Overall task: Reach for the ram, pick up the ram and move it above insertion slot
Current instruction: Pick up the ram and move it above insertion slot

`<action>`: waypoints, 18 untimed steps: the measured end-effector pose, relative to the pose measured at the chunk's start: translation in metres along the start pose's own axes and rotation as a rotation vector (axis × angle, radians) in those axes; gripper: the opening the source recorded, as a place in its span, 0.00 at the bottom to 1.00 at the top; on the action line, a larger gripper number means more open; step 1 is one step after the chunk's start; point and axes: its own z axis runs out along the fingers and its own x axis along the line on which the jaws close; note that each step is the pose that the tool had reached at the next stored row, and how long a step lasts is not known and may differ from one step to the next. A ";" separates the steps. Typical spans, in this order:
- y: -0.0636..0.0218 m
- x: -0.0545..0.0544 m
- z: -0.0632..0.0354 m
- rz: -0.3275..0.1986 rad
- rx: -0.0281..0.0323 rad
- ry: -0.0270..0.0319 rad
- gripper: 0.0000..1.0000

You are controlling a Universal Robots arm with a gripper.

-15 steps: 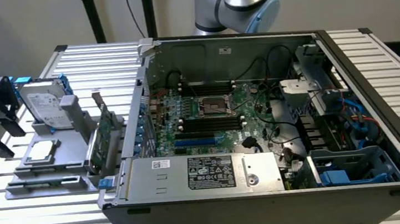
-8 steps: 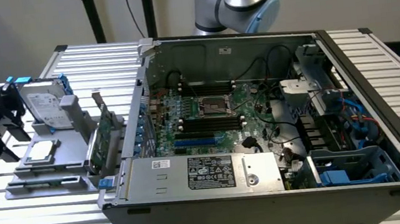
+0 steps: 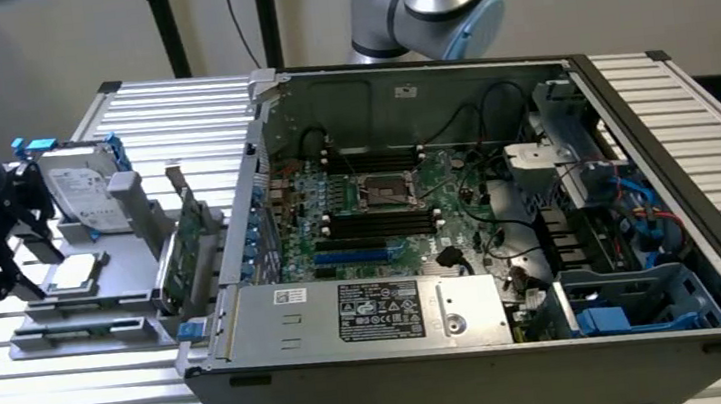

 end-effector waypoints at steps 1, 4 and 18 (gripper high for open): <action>-0.0001 0.000 0.0018 0.000 0.0000 0.0000 0.48; -0.0005 0.000 0.0073 0.000 0.0000 -0.0001 0.48; -0.0022 0.002 0.0327 0.000 0.0001 -0.0001 0.48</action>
